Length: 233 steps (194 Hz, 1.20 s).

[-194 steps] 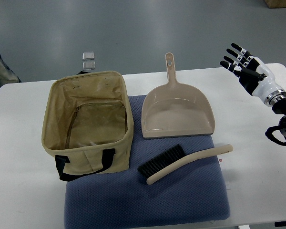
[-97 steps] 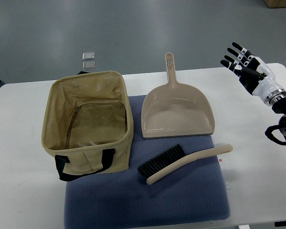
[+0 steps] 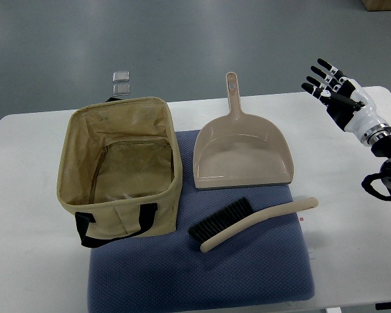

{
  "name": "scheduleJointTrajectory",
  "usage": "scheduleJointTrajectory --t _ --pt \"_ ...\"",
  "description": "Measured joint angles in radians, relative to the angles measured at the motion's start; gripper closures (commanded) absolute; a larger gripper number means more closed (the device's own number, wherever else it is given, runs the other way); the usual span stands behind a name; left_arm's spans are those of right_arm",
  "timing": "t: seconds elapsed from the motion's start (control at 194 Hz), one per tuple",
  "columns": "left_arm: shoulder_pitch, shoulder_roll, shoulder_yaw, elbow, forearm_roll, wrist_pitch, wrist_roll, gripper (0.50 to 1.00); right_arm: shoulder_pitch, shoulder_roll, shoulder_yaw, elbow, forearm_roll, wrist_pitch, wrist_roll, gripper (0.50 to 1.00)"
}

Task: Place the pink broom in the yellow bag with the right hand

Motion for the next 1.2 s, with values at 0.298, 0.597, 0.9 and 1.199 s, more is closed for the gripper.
scheduleJointTrajectory --t 0.298,0.597,0.9,1.199 --pt "0.000 0.000 0.000 0.000 0.000 0.000 0.000 0.500 0.000 -0.001 0.002 -0.002 -0.001 0.006 0.000 0.572" --pt "0.000 0.000 0.000 0.000 0.000 0.000 0.000 0.500 0.005 -0.014 -0.011 -0.001 -0.001 0.063 -0.007 0.572" --pt "0.000 0.000 0.000 0.000 0.000 0.000 0.000 0.500 0.007 -0.069 -0.061 0.019 -0.006 0.159 -0.001 0.576" --pt "0.000 0.000 0.000 0.000 0.000 0.000 0.000 0.500 0.036 -0.217 -0.224 0.107 -0.184 0.170 0.050 0.581"
